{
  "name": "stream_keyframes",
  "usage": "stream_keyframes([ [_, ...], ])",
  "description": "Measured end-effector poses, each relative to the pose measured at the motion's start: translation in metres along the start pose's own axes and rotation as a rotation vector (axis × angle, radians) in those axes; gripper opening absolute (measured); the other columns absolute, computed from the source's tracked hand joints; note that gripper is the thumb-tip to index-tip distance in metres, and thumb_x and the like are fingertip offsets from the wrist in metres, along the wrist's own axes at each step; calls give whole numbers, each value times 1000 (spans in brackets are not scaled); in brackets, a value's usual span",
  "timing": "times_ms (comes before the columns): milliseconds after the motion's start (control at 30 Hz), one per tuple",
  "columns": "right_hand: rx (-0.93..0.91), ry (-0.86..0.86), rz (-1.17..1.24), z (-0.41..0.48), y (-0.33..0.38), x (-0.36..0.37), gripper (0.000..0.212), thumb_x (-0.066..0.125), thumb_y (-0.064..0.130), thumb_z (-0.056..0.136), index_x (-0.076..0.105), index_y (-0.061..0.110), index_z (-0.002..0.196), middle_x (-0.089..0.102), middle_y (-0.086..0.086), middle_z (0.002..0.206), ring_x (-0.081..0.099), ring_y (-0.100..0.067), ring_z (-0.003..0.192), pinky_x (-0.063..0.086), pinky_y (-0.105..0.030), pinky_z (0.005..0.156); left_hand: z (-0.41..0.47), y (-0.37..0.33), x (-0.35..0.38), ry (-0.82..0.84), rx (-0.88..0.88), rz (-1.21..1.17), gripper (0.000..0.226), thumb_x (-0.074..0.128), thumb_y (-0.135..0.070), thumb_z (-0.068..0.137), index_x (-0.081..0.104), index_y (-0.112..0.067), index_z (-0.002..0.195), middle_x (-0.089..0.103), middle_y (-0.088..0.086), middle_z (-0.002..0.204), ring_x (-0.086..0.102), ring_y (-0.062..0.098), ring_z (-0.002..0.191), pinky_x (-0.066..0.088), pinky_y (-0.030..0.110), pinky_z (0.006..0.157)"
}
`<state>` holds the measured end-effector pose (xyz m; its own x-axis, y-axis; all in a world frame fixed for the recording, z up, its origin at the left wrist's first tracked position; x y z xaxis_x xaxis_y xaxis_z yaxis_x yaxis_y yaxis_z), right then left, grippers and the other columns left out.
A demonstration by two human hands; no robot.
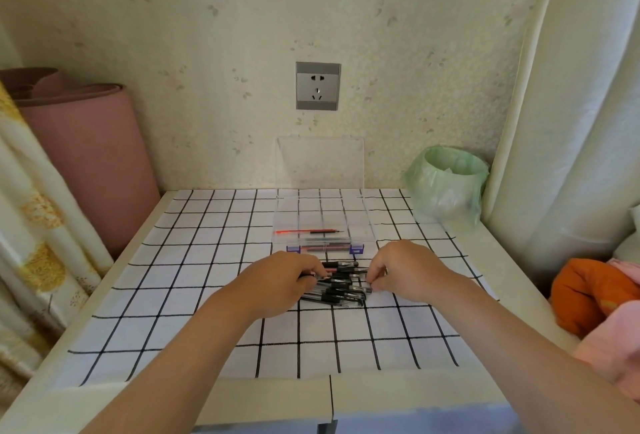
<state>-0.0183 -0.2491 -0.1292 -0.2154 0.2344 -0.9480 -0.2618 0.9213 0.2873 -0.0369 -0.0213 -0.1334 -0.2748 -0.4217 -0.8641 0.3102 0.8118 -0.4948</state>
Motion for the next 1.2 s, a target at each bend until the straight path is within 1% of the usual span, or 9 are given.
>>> stream_keyframes([
  [133, -21, -53, -31, 0, 2, -4, 10, 70, 30, 86, 75, 33, 94, 67, 19, 88, 57, -1, 79, 37, -14, 61, 0, -1, -1, -6, 13, -48, 23, 49, -31, 101, 63, -38, 117, 64, -17, 101, 60, 2, 88, 47, 19, 76],
  [233, -75, -170, 54, -2, 8, -11, 7, 70, 32, 87, 72, 35, 93, 69, 20, 91, 55, 8, 69, 34, -13, 60, 1, -3, -1, -21, 38, -48, 21, 49, -30, 100, 64, -38, 114, 62, -19, 86, 57, 1, 73, 42, 16, 65],
  [300, -109, -195, 158, -4, 16, -11, 7, 71, 31, 86, 71, 36, 91, 68, 22, 89, 54, 14, 66, 33, -11, 58, 1, -4, -2, -24, 45, -59, 21, 50, -29, 100, 64, -38, 114, 62, -18, 86, 58, 2, 74, 43, 17, 66],
  [567, -175, -166, 349, -3, 33, 2, 9, 73, 28, 83, 73, 33, 90, 68, 20, 86, 57, 9, 69, 53, -26, 70, 2, -6, -1, -36, 53, -154, 15, 53, -30, 99, 67, -33, 104, 62, -11, 79, 54, 6, 66, 45, 22, 65],
  [700, -182, -154, 381, -1, 38, 5, 7, 74, 29, 84, 73, 33, 89, 69, 19, 86, 61, 5, 72, 56, -29, 74, 1, -4, -2, -47, 51, -173, 15, 54, -30, 98, 68, -32, 102, 59, -10, 74, 49, 4, 60, 43, 21, 62],
  [800, -196, -154, 340, -1, 41, 7, 7, 73, 30, 84, 73, 34, 90, 68, 20, 87, 59, 7, 71, 52, -24, 69, 0, -2, -4, -43, 50, -176, 14, 55, -32, 97, 68, -30, 102, 59, -11, 75, 49, 2, 61, 43, 20, 63],
  [933, -219, -194, 355, -2, 47, 8, 9, 71, 29, 86, 74, 33, 93, 68, 17, 88, 56, 11, 69, 36, -9, 61, -1, -3, -4, -27, 40, -181, 12, 58, -32, 94, 67, -30, 102, 63, -11, 80, 53, 3, 67, 44, 21, 65],
  [1067, -197, -196, 437, -1, 50, 11, 13, 76, 24, 82, 74, 33, 91, 67, 14, 86, 55, 8, 64, 38, -12, 60, 0, 2, -5, -61, 17, -199, 7, 62, -28, 92, 60, -31, 98, 62, -11, 82, 56, 2, 69, 42, 19, 64],
  [1200, -144, -225, 454, 3, 50, 13, 9, 75, 26, 84, 75, 32, 91, 68, 17, 87, 54, 12, 65, 37, -11, 63, -1, 5, -8, -85, -3, -213, 4, 64, -32, 91, 62, -28, 92, 68, -7, 82, 64, 10, 72, 56, 32, 72],
])
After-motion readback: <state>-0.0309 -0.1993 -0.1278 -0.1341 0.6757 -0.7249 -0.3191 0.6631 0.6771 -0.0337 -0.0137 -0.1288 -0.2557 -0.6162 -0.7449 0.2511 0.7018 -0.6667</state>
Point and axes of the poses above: each hand's wrist, its own z-axis towards the middle knuckle, its own x-axis out of the palm, y = z × x, the point moved 2 cm from there along z, towards the middle knuckle
